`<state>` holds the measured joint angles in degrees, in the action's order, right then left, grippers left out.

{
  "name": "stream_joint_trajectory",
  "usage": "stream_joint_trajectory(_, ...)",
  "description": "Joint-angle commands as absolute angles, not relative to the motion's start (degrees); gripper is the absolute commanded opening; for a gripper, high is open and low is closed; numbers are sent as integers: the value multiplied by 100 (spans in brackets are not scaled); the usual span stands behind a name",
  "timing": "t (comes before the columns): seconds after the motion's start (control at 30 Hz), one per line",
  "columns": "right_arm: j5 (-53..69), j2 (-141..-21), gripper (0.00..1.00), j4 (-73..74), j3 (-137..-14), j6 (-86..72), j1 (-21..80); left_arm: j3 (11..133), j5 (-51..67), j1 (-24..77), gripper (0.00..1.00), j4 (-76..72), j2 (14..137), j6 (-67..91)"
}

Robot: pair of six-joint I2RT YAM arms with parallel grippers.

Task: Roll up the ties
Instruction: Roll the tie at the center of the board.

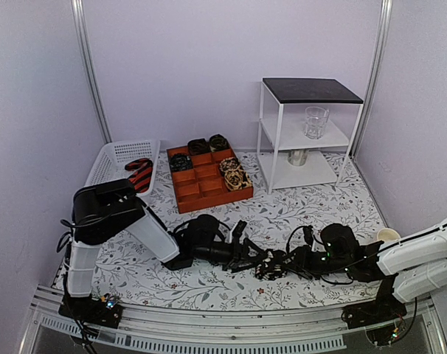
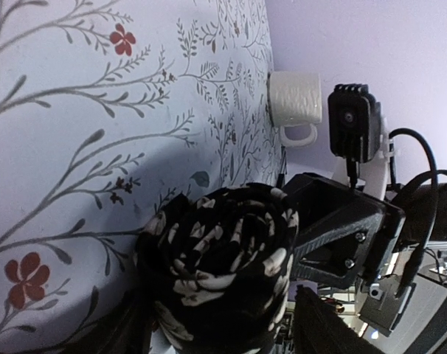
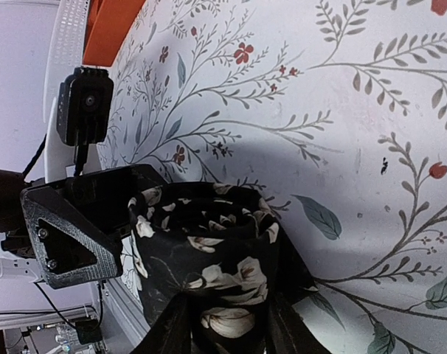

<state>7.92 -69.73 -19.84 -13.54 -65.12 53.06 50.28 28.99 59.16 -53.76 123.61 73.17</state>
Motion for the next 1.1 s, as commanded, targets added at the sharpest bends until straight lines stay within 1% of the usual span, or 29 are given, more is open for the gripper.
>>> stream_joint_trajectory(0.0, 952, -7161, 35, -2104, -1356, -6500, 5273, 5025, 3027, 5966, 66, -5815, 12601, 7777)
stream_joint_trajectory(0.13, 1001, -7238, 34, -2166, -1369, -6530, 5280, 5103, 3015, 5997, 65, -6286, 12741, 8099)
stream_joint_trajectory(0.23, 1053, -7303, 33, -2261, -1375, -6539, 5276, 5293, 3103, 6032, 63, -6296, 12878, 8139)
stream_joint_trajectory(0.33, 1103, -7429, 32, -2401, -1406, -6539, 5277, 5235, 3105, 6037, 58, -6676, 12989, 8320)
stream_joint_trajectory(0.47, 1188, -7603, 32, -2688, -1380, -6589, 5282, 5255, 3240, 6029, 55, -7000, 13127, 8499)
stream_joint_trajectory(0.57, 1204, -7688, 32, -2769, -1384, -6600, 5281, 5252, 3277, 6038, 57, -6957, 13087, 8485)
stream_joint_trajectory(0.7, 1151, -7685, 31, -2794, -1347, -6620, 5276, 5221, 3306, 6035, 65, -6736, 12993, 8428)
stream_joint_trajectory(0.87, 1069, -7623, 31, -2795, -1317, -6645, 5276, 5129, 3304, 6039, 66, -6740, 13012, 8509)
stream_joint_trajectory(1.07, 1112, -7789, 31, -2971, -1283, -6626, 5278, 5216, 3283, 6095, 64, -6655, 13087, 8665)
